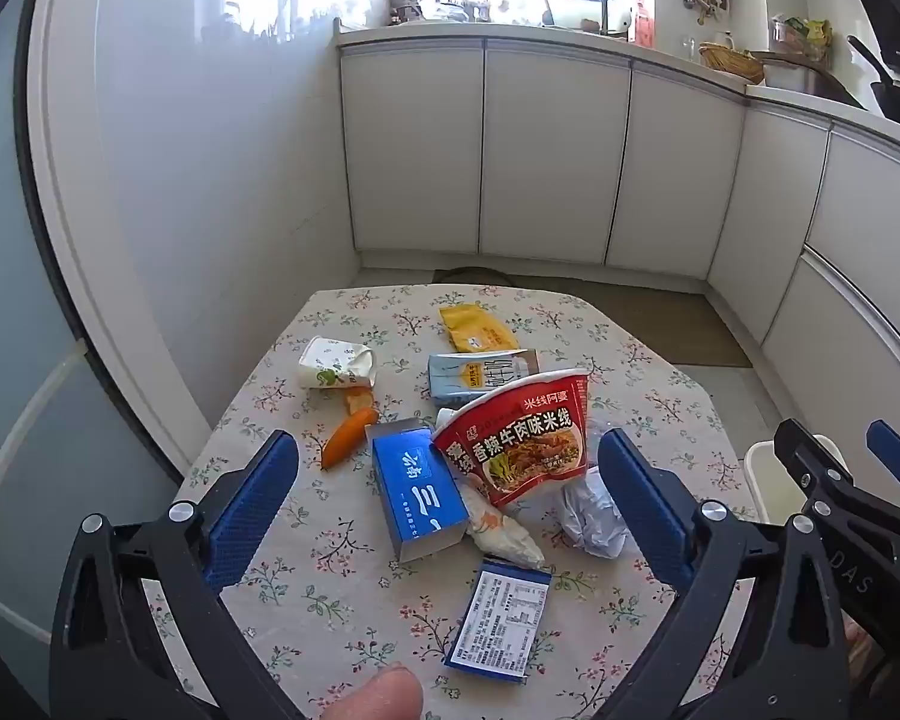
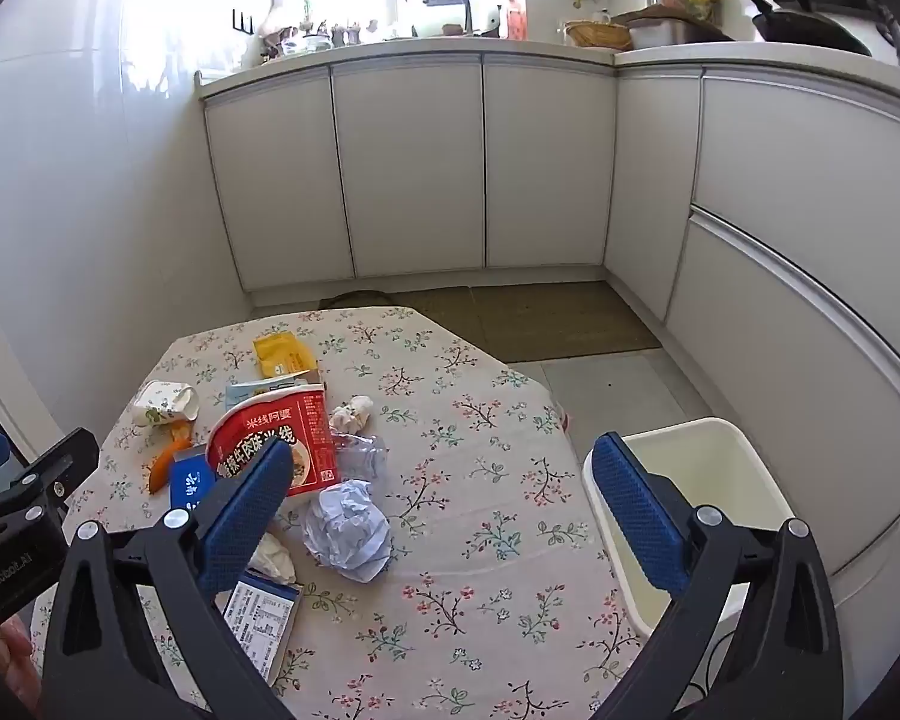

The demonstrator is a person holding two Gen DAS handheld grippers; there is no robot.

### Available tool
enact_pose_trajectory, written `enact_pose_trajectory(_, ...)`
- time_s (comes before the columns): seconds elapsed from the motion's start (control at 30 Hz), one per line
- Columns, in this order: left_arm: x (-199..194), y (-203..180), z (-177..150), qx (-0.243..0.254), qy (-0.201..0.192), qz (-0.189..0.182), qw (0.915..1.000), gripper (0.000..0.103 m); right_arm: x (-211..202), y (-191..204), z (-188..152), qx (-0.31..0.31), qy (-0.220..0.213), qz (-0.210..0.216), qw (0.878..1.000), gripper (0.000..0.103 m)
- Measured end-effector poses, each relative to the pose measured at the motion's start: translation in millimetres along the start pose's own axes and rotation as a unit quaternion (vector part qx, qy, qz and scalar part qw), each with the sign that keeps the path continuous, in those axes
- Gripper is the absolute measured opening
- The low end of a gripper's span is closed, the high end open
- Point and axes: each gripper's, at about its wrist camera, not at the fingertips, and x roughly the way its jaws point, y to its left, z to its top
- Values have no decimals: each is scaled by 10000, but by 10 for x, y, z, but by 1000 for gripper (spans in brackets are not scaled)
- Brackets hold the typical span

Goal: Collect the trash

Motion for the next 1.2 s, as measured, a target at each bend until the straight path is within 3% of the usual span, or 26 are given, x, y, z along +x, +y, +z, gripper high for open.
enact_pose_trajectory(1.2, 64, -4, -99, -98, 155, -47, 9998, 96, -63, 9, 40, -147, -51, -52, 9999, 97)
